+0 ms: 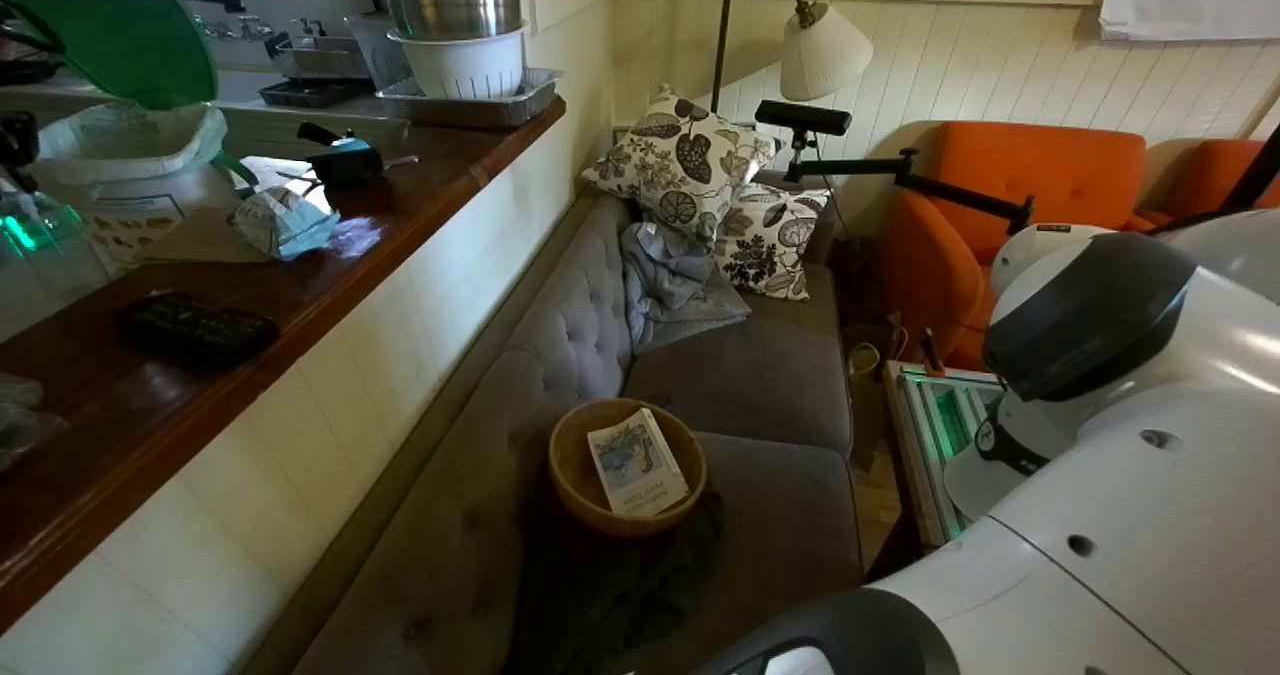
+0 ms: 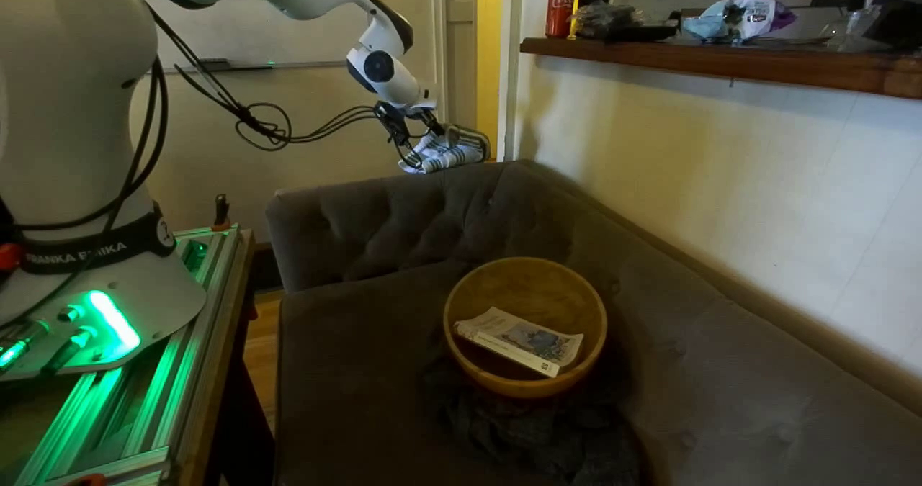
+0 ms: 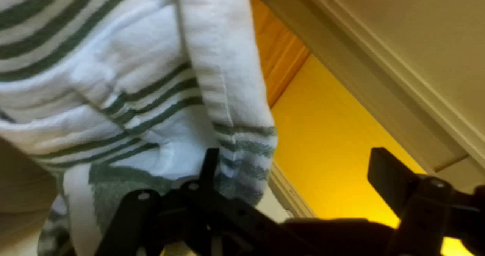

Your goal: Fold the white and green towel in half from right to left.

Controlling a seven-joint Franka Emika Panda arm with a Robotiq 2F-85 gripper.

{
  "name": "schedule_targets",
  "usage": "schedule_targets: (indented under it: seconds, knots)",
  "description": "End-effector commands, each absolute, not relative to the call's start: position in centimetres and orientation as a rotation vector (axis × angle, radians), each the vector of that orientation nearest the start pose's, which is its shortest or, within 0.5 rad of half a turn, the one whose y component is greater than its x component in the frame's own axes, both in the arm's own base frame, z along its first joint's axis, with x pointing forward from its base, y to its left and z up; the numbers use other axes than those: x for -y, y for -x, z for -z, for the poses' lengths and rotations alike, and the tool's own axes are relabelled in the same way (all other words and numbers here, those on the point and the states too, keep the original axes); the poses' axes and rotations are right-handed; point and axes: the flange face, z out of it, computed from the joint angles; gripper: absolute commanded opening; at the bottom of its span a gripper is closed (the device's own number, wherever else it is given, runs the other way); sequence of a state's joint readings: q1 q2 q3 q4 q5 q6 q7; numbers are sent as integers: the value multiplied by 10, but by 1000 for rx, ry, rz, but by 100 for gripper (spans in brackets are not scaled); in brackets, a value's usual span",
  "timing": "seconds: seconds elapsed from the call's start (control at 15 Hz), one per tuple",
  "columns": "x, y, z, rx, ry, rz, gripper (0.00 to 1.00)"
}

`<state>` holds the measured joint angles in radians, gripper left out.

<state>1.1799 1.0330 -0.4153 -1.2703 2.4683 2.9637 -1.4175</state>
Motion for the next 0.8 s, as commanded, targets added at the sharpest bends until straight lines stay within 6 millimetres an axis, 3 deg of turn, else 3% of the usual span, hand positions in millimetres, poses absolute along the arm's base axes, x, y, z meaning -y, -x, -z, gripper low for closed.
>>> schedule_targets:
  seconds: [0.0, 0.07, 0.73]
  knots:
    - [-514, -505, -171, 131, 2362, 984, 75]
    - [-512, -506, -171, 116, 2372, 999, 74]
    - [-507, -500, -168, 64, 2430, 1000, 2]
